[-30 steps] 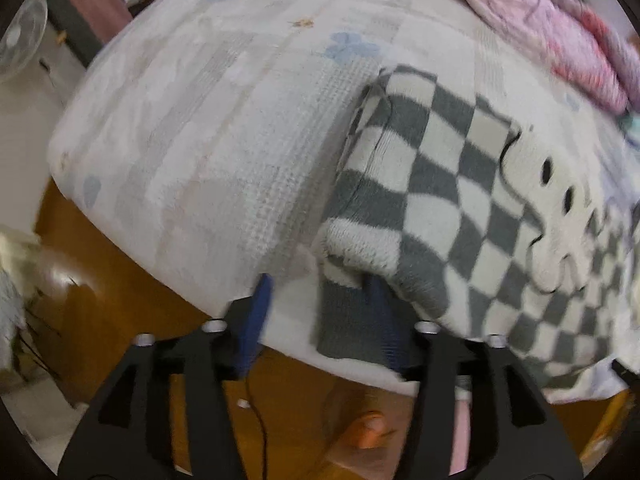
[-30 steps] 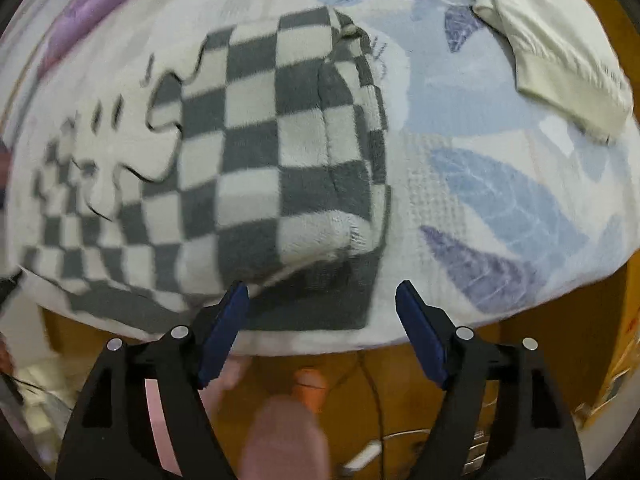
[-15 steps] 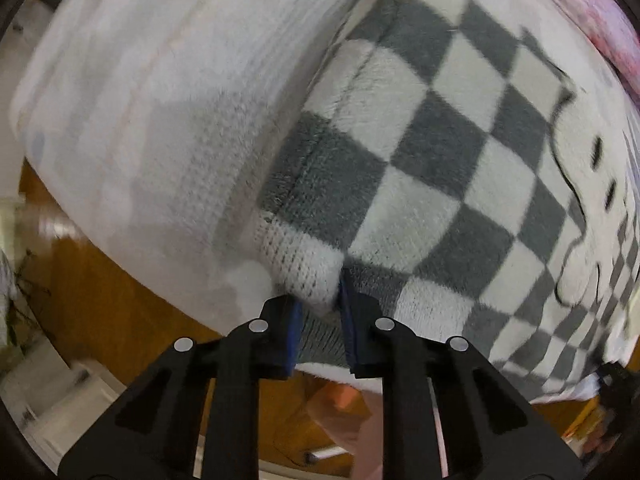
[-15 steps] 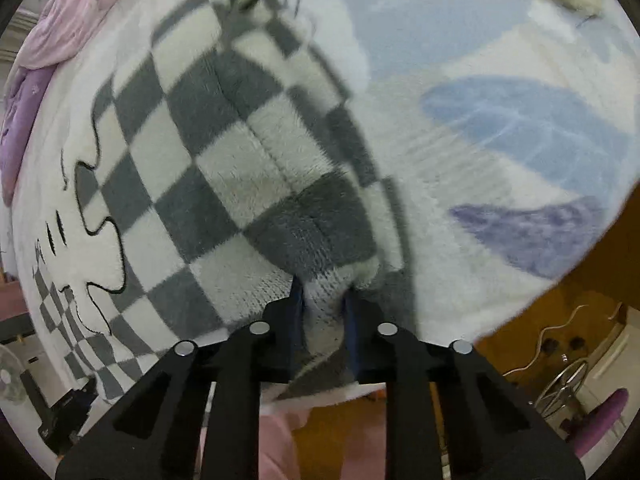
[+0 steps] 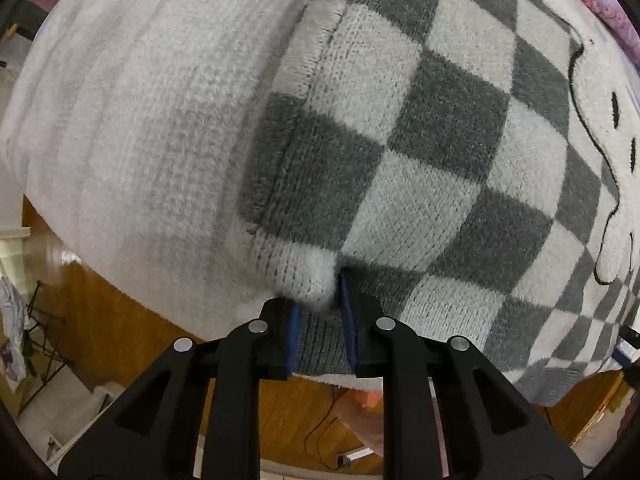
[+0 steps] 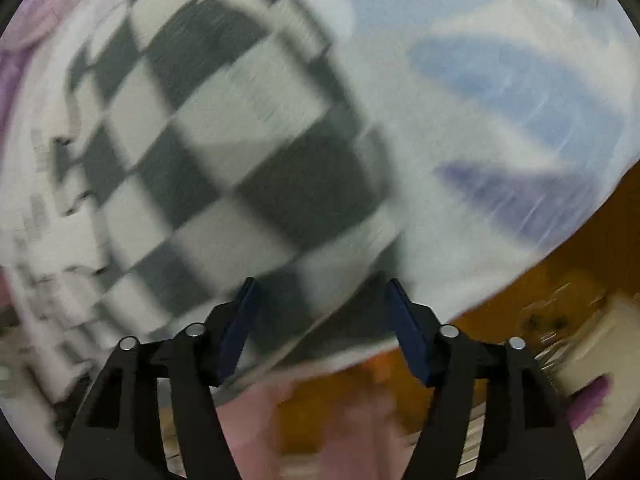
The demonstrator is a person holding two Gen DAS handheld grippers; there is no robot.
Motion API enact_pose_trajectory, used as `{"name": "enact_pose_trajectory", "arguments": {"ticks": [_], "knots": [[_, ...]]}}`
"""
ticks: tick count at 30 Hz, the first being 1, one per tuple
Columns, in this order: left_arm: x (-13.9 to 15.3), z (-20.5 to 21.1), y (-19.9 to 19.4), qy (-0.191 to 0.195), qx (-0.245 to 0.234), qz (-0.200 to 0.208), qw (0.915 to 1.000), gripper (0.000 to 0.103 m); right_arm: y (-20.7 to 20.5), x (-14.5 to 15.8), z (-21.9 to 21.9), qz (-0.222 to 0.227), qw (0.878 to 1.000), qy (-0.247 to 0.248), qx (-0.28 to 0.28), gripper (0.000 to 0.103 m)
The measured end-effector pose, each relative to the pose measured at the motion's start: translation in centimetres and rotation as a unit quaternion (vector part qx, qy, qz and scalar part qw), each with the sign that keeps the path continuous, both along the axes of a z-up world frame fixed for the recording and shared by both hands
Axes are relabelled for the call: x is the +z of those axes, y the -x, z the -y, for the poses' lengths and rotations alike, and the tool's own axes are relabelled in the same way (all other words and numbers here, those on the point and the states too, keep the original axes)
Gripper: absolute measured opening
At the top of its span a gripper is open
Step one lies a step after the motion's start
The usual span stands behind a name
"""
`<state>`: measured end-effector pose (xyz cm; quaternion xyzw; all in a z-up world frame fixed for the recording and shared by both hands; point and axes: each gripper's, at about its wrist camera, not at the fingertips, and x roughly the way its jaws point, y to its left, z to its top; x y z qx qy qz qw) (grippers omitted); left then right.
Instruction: Fold large clothes
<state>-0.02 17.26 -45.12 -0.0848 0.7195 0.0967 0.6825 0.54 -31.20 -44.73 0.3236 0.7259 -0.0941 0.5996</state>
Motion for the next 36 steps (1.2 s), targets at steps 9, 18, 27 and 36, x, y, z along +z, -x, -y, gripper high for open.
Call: {"name": "enact_pose_trajectory", "arguments": {"ticks": [9, 18, 27, 36], "knots": [[0.3, 1.6, 1.7, -0.017, -0.018, 0.016, 0.9996, 0.018, 0.4, 1.3, -3.3, 0.053, 0.997, 0.061, 0.009, 0.012], [-0.1, 1.8, -0.4, -0.019, -0.021, 0.006, 0.9996, 0.018, -0.3, -0.9, -4.0, 0.030, 0.995, 0.088, 0.037, 0.014], [4.9, 2.9, -1.5, -0.028, -0.090, -0.014, 0.9954, 0.021, -1.0, 5.6, -4.0, -0.004, 0.988, 0.137, 0.077, 0.052], [7.7, 3.2, -1.2, -0.075, -0.118, -0.050, 0.9889, 0.021, -1.9, 8.1, -0.8, 0.059, 0.979, 0.161, 0.114, 0.027]]}}
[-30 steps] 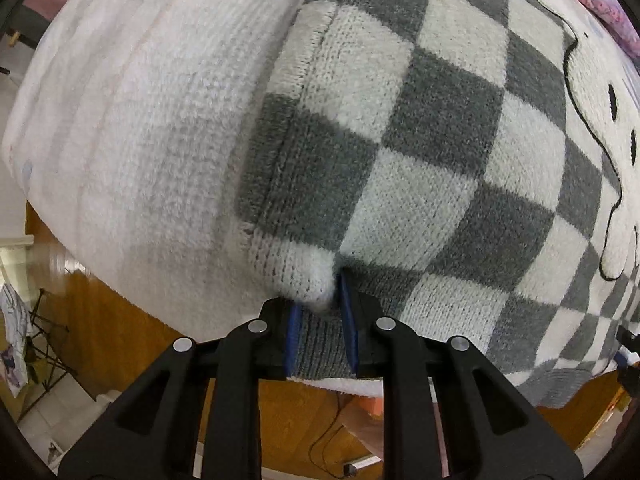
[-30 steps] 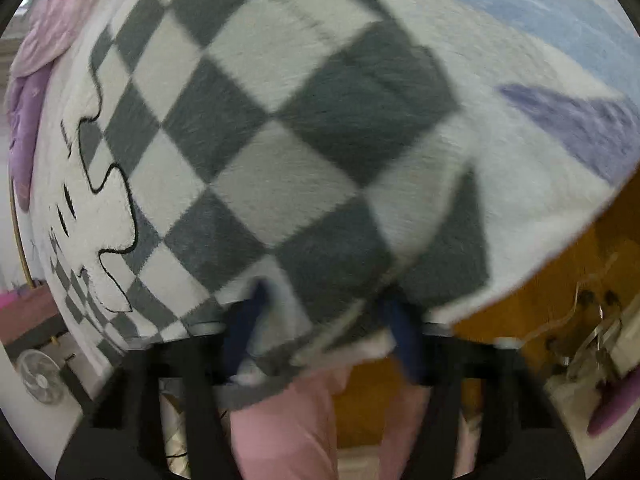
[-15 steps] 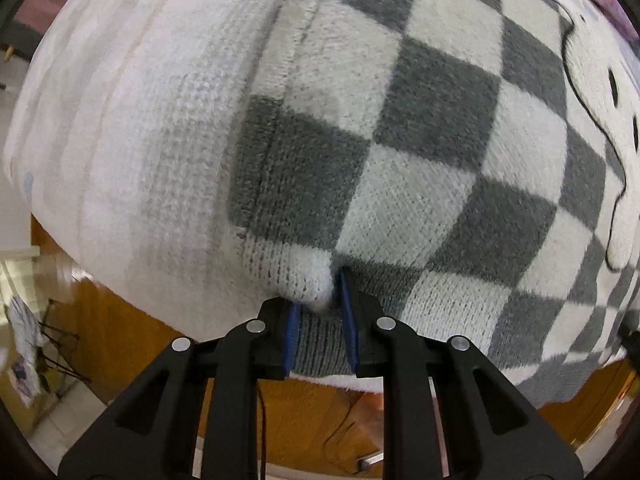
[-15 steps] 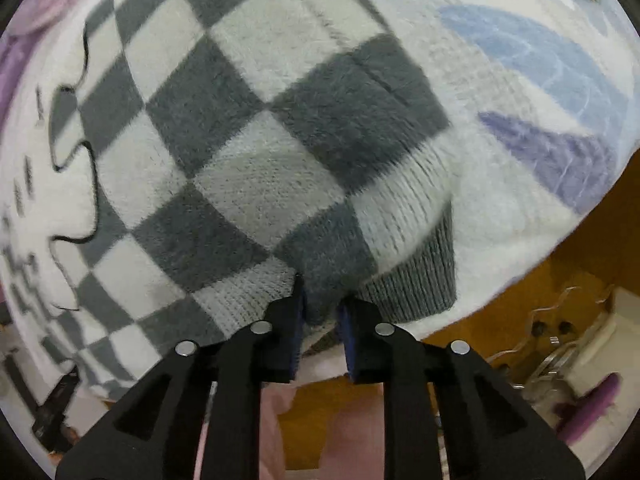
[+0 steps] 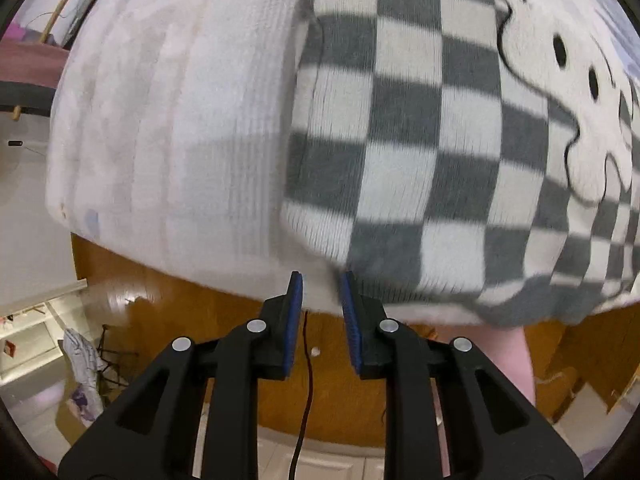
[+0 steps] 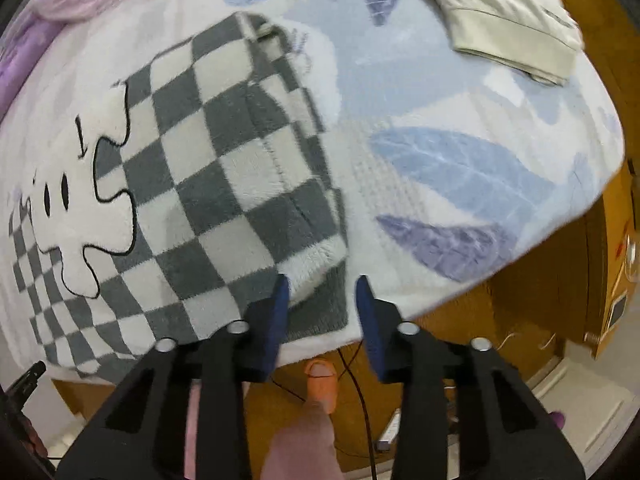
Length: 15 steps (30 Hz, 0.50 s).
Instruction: Fold large clothes
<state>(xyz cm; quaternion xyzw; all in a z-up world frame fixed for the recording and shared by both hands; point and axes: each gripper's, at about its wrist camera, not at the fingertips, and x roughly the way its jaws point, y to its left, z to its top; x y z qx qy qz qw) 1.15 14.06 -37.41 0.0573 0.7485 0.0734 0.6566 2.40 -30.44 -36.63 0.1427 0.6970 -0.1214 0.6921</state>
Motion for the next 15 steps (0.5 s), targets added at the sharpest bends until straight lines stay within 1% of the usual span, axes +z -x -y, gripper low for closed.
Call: {"name": "enact_pose_trajectory", "arguments": {"ticks": [1, 2, 5, 6, 7, 9, 10, 11, 12, 14, 15], "knots": [[-0.2, -0.5, 0.5, 0.000, 0.006, -0.006, 1.0000, 0.021, -0.2, -0.7, -0.3, -0.008, 1.000, -0.004, 0.005, 0.026], [-0.5, -1.0, 0.8, -0.003, 0.013, -0.009, 0.9999, 0.021, -0.4, -2.1, -0.5, -0.028, 1.000, -0.005, 0.013, 0.026], [-1.8, -1.6, 0.4, -0.005, 0.039, -0.007, 0.9992, 0.021, -0.9, -7.5, -0.7, -0.093, 0.995, 0.008, 0.026, 0.026], [-2.5, -1.5, 0.0, -0.001, 0.046, 0.003, 0.9989, 0.021, -1.0, -8.3, -0.9, -0.097, 0.995, 0.008, 0.028, 0.027], [-3.4, -1.2, -0.6, -0.007, 0.051, 0.001, 0.9987, 0.021, -1.3, -8.9, -0.8, -0.094, 0.995, 0.009, 0.024, 0.027], [-5.3, -0.8, -1.4, -0.001, 0.058, -0.015, 0.9982, 0.020, -1.7, -9.1, -0.3, -0.106, 0.994, 0.001, 0.005, 0.027], [-6.8, -0.9, -1.8, 0.000, 0.066, -0.026, 0.9975, 0.020, -1.7, -9.0, 0.0, -0.109, 0.994, -0.005, 0.000, 0.027], [-8.7, -1.1, -1.9, -0.007, 0.071, -0.046, 0.9964, 0.019, -1.7, -8.8, 0.3, -0.111, 0.994, -0.013, -0.005, 0.027], [-9.8, -1.1, -1.8, -0.005, 0.074, -0.058, 0.9956, 0.019, -1.7, -8.5, 0.8, -0.112, 0.993, -0.023, -0.012, 0.027], [-9.8, -0.9, -2.1, -0.006, 0.063, -0.063, 0.9960, 0.019, -1.8, -7.9, 2.0, -0.113, 0.993, -0.038, -0.026, 0.027], [-9.1, -0.8, -2.2, -0.007, 0.053, -0.067, 0.9963, 0.020, -2.0, -7.1, 2.6, -0.107, 0.993, -0.043, -0.034, 0.027]]}}
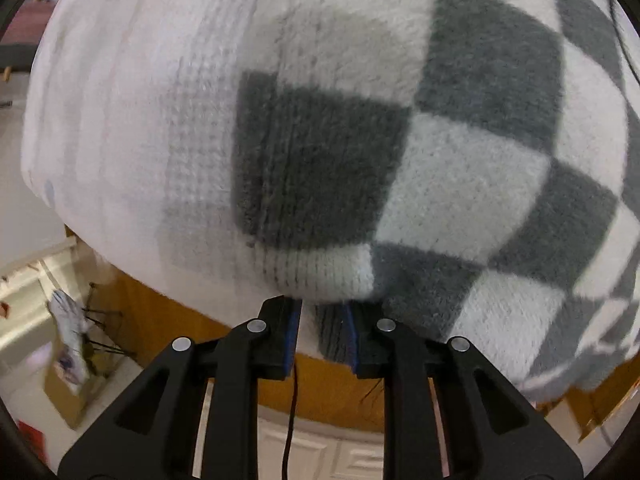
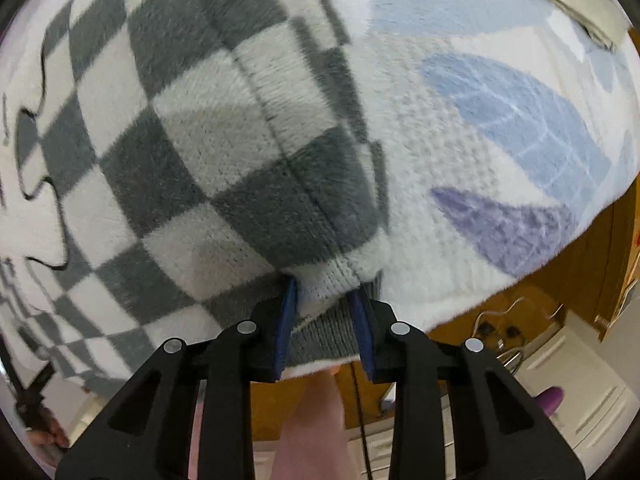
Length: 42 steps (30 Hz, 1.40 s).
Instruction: Fold large clothes
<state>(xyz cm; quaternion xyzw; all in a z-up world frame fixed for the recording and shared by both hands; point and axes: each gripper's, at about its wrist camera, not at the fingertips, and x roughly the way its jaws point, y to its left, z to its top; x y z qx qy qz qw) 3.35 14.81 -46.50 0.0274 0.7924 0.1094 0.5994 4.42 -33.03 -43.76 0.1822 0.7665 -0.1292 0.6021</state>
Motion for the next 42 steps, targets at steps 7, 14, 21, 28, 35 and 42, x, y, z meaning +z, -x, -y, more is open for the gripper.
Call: {"name": "enact_pose_trajectory", "arguments": {"ticks": [7, 14, 21, 28, 35, 42], "knots": [[7.8, -0.2, 1.0, 0.020, -0.042, 0.024, 0.9986, 0.020, -4.2, 6.6, 2.3, 0.091, 0.996, 0.005, -0.009, 0.027], [12.9, 0.3, -6.2, 0.038, -0.037, 0.121, 0.9912, 0.020, -13.2, 7.9, 0.9, 0.171, 0.983, 0.030, 0.056, 0.027], [5.1, 1.2, -20.8, 0.034, 0.015, 0.141, 0.9893, 0.020, -20.1, -0.9, 1.4, 0.092, 0.991, 0.061, 0.073, 0.027], [3.5, 3.7, -21.3, -0.006, -0.062, 0.113, 0.9917, 0.017, -19.2, 0.5, 4.1, 0.081, 0.996, 0.025, 0.012, 0.037], [2.8, 2.6, -22.1, 0.012, -0.042, 0.097, 0.9943, 0.019, -18.0, -2.9, 6.0, 0.081, 0.995, -0.006, -0.054, 0.047], [5.2, 2.8, -22.3, 0.003, -0.051, 0.085, 0.9951, 0.062, -14.2, 2.2, 6.8, 0.108, 0.991, -0.024, -0.080, 0.059]]}}
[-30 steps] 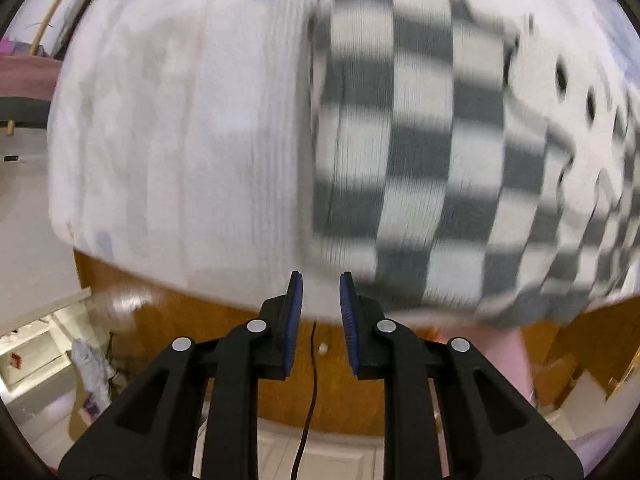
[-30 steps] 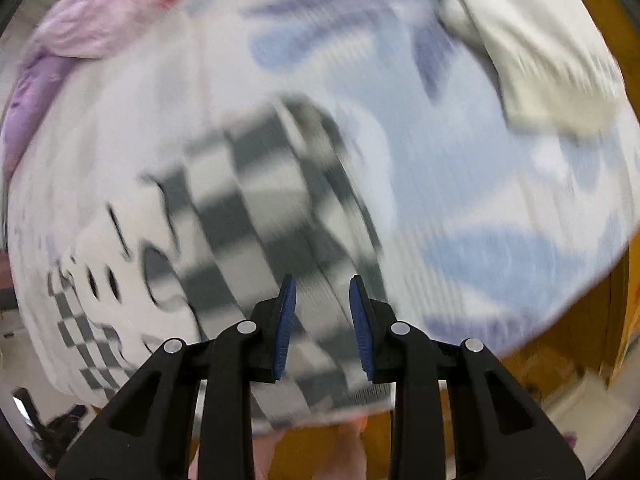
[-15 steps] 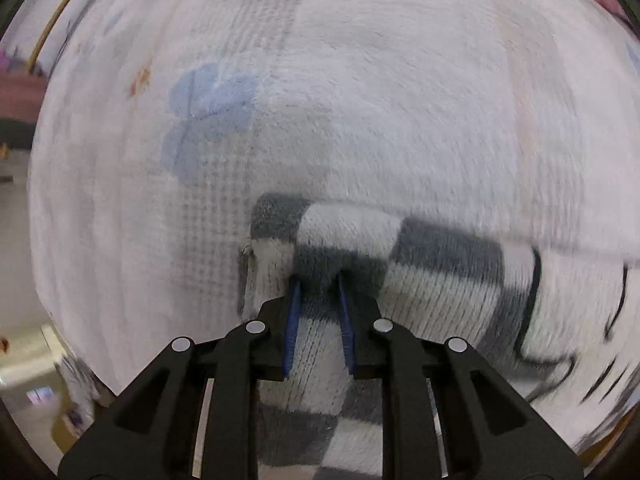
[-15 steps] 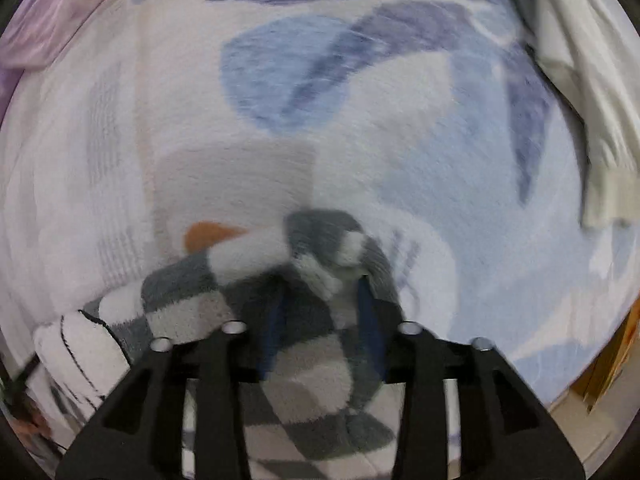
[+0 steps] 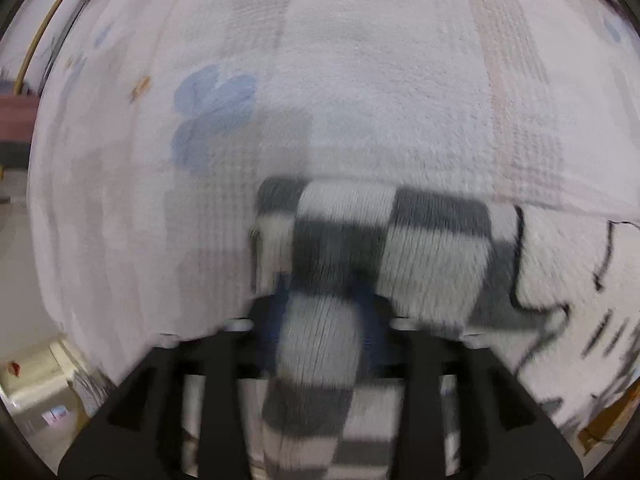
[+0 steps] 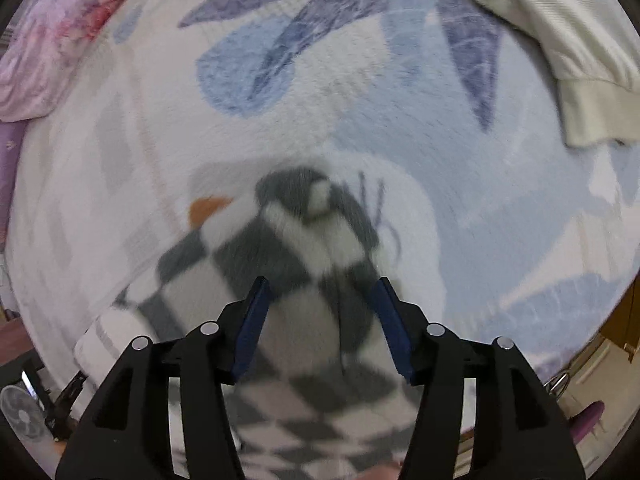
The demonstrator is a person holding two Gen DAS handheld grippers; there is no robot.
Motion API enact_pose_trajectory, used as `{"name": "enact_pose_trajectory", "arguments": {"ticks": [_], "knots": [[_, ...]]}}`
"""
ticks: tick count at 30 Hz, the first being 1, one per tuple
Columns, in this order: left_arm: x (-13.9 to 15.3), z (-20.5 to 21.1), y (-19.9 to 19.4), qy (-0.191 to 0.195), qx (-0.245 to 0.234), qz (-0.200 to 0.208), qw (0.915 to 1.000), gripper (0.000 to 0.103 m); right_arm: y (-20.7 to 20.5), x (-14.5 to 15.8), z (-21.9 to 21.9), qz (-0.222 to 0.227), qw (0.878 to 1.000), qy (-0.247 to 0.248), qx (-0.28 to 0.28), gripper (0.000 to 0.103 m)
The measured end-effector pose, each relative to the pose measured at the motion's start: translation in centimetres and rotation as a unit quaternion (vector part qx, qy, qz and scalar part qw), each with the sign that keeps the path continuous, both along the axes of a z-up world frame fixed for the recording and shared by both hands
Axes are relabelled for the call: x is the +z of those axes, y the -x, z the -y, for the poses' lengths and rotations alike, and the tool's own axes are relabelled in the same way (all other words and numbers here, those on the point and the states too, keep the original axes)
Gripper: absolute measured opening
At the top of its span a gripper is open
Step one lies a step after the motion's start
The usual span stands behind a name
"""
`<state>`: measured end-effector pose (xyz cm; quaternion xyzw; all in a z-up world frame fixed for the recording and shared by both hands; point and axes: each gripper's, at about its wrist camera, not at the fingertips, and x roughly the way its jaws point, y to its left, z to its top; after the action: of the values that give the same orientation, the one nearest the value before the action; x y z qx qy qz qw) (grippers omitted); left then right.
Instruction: Fold large clothes
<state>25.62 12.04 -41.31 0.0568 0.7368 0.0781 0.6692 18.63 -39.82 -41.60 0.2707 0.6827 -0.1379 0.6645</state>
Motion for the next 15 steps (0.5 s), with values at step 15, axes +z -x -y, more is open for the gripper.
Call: {"name": "enact_pose_trajectory", "arguments": {"ticks": [15], "knots": [[6.7, 4.5, 9.9, 0.146, 0.001, 0.107, 0.9835, 0.085, 5.2, 7.8, -8.8, 0.163, 0.974, 0.107, 0.112, 0.073]]}}
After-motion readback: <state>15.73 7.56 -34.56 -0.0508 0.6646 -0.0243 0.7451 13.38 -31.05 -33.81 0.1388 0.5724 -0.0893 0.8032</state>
